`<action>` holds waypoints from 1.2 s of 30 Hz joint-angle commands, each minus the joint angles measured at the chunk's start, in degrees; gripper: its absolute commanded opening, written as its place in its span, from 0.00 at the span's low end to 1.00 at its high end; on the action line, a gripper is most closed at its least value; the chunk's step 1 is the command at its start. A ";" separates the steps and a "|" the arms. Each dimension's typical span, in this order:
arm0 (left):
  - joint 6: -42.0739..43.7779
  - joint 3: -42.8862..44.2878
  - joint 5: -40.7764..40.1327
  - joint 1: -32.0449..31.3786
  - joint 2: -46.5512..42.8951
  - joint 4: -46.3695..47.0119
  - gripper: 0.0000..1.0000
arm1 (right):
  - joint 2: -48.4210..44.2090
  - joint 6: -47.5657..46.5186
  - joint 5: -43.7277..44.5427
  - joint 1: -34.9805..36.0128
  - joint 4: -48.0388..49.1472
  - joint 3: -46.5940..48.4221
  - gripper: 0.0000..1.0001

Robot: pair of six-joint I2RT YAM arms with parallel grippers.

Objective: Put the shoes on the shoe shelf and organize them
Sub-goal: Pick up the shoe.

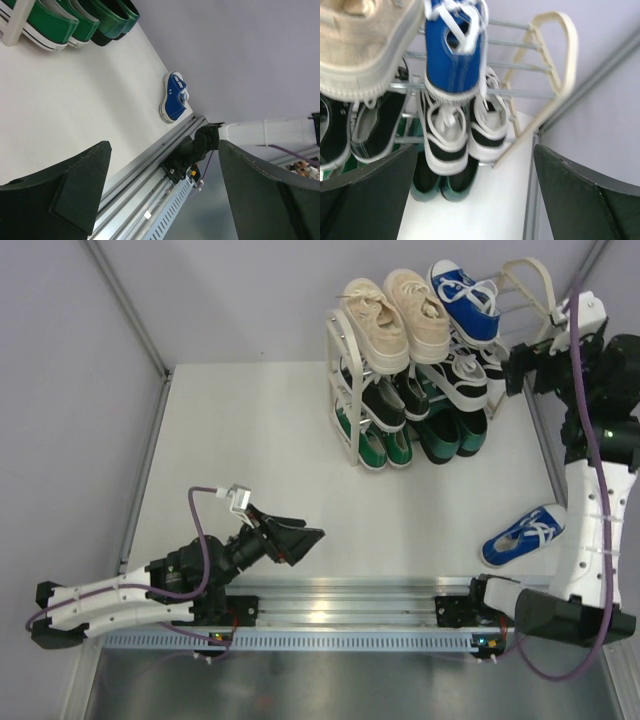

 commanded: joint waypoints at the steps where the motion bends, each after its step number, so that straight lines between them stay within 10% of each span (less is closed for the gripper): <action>1: -0.98 -0.25 -4.07 0.03 -0.67 0.66 0.96 | -6.91 1.85 -4.95 -7.80 -6.92 -5.47 0.99; 9: -1.77 -2.89 -6.37 0.03 -0.06 0.56 0.98 | -15.81 -19.86 -11.40 -28.64 -26.34 -29.82 0.99; 16: -3.35 -4.74 -4.26 0.02 1.96 2.49 0.98 | -6.94 -30.86 -5.69 -45.96 -23.91 -40.73 0.93; 30: -6.26 -6.23 0.49 -0.06 15.58 16.03 0.98 | 4.49 -26.48 3.26 -40.62 -3.70 -54.27 0.87; 36: -5.64 -5.35 2.86 0.03 21.65 20.51 0.98 | 5.56 -27.44 2.23 -40.09 -1.13 -56.12 0.43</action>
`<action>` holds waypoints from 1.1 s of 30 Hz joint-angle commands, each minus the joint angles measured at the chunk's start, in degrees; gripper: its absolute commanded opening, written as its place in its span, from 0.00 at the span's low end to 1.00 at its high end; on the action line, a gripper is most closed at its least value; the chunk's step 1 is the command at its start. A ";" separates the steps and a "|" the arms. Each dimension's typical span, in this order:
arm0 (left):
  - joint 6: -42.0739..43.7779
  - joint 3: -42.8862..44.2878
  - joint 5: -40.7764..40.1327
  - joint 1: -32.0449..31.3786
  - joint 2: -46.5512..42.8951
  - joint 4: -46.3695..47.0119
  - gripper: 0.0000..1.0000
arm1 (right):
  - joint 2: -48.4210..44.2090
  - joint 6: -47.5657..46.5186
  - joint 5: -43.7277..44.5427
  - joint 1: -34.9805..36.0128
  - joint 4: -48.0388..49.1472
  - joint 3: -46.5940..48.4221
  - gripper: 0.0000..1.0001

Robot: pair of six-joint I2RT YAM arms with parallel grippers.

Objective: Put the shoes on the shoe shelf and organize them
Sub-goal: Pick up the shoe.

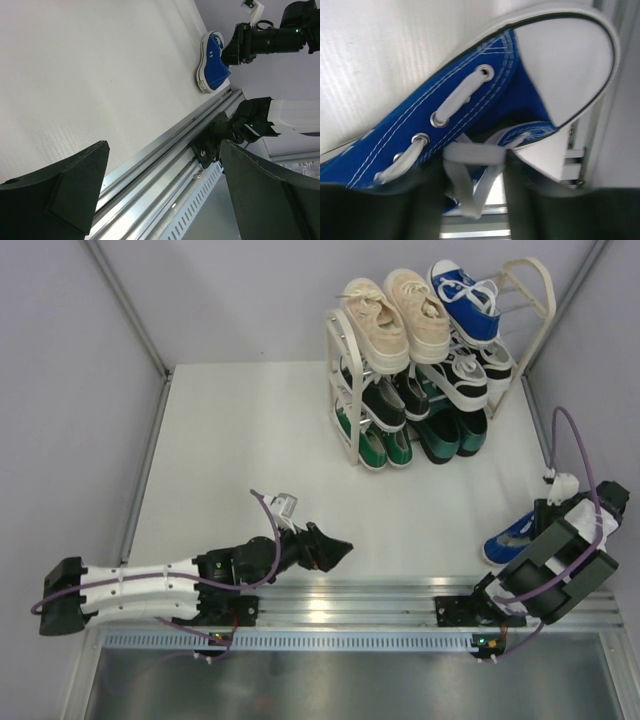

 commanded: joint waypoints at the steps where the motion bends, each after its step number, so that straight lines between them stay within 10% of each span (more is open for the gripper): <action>1: 0.28 0.42 2.30 0.03 2.43 7.86 0.98 | 1.97 -1.56 -2.17 0.80 6.32 -3.22 0.30; 6: 1.86 -0.20 3.35 0.03 4.73 11.99 0.98 | -4.53 -7.44 -8.93 0.80 0.26 -3.05 0.00; 23: 9.69 7.17 6.44 0.46 23.70 29.64 0.98 | -24.92 -39.71 -45.57 19.07 -38.86 7.75 0.00; 33: 10.92 14.99 8.53 2.05 36.53 42.93 0.98 | -26.42 -22.79 -48.85 39.19 -26.84 11.54 0.00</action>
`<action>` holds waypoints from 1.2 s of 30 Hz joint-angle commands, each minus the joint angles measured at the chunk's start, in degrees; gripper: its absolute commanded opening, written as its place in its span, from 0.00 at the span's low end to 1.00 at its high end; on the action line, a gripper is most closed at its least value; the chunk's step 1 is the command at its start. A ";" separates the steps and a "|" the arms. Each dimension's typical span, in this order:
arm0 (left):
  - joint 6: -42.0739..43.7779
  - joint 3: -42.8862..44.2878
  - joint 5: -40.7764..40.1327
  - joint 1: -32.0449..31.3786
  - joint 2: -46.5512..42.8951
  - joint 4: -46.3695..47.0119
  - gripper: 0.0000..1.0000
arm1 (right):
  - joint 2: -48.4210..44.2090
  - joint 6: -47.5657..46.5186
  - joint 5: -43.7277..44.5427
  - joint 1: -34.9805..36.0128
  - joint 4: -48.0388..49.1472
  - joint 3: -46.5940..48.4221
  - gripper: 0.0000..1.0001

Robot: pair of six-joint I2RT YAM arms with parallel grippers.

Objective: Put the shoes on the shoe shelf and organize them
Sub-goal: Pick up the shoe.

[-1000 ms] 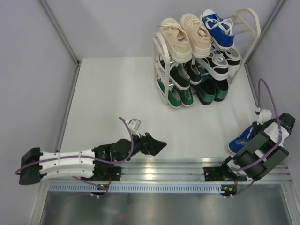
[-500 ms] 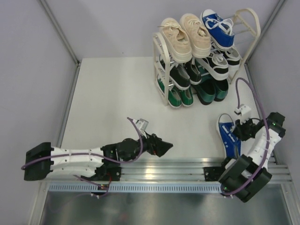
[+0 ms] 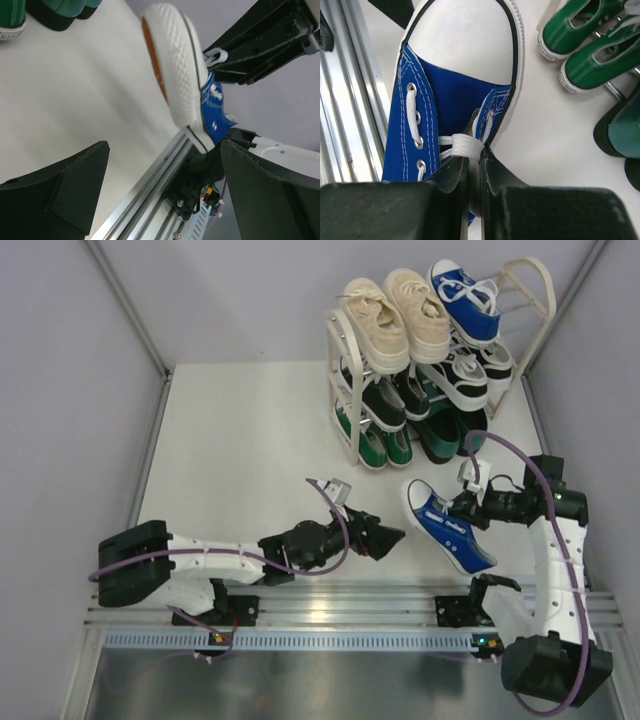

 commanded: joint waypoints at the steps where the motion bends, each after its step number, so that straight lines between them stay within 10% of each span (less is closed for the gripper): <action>1: 0.95 5.30 3.35 0.56 2.64 9.12 0.98 | -2.81 8.34 -5.33 4.82 7.82 2.16 0.00; 12: -4.40 12.43 5.39 1.87 9.77 5.52 0.92 | -7.40 25.67 0.92 20.12 22.95 0.40 0.00; 19: -13.37 9.88 8.38 6.97 9.68 8.15 0.01 | -7.22 23.92 2.67 21.09 19.53 2.25 0.05; 20: -13.72 9.62 8.12 7.41 9.42 8.15 0.00 | -7.22 24.87 3.63 21.18 19.17 3.12 0.10; 22: -15.04 7.95 6.54 7.94 8.28 8.33 0.00 | -7.13 26.89 5.65 21.09 19.08 4.35 0.61; 24: -16.09 5.24 5.22 8.21 6.44 9.03 0.00 | -7.04 31.02 10.57 21.10 19.52 6.81 0.87; 36: -20.67 -6.38 -1.73 11.02 -5.43 12.46 0.00 | -7.31 3.88 1.10 21.09 -6.93 5.16 0.95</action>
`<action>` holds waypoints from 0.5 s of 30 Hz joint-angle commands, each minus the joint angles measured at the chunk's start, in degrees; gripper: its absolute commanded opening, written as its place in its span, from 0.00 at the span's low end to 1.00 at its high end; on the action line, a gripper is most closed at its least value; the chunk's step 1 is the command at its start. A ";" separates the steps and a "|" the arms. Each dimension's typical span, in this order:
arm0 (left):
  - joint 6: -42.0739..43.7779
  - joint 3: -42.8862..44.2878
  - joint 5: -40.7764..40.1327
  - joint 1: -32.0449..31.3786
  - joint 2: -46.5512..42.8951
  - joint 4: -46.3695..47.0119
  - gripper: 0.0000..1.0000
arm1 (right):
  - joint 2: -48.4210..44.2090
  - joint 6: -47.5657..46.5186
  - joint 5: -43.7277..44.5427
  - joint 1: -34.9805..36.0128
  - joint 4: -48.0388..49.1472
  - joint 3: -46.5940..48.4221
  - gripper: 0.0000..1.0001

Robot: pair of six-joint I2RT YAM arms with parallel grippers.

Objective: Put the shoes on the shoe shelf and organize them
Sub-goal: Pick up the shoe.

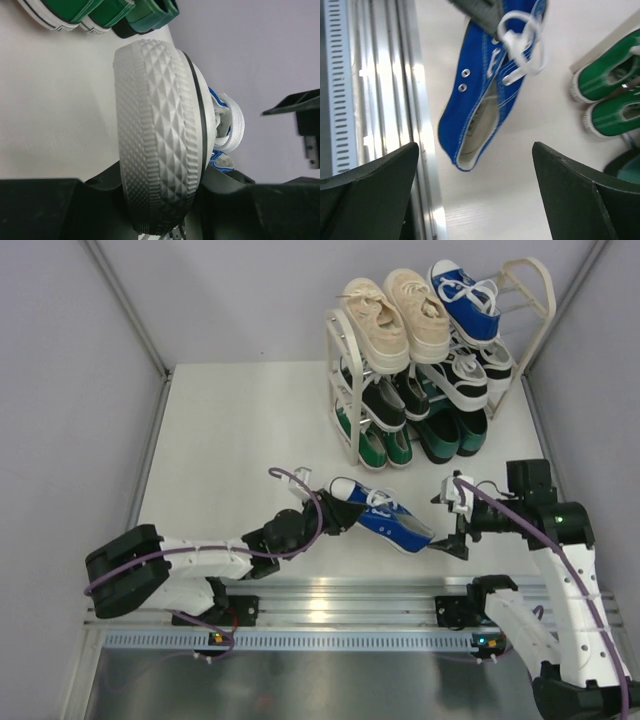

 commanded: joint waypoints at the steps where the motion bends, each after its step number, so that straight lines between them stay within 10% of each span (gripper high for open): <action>1: -3.38 0.00 -2.17 0.03 -4.62 10.21 0.00 | -0.09 -12.25 -6.05 0.86 -9.34 -3.24 0.94; 15: -6.28 -2.72 -0.06 0.03 -4.72 20.47 0.00 | -0.46 16.56 -0.34 1.65 20.28 -9.22 0.90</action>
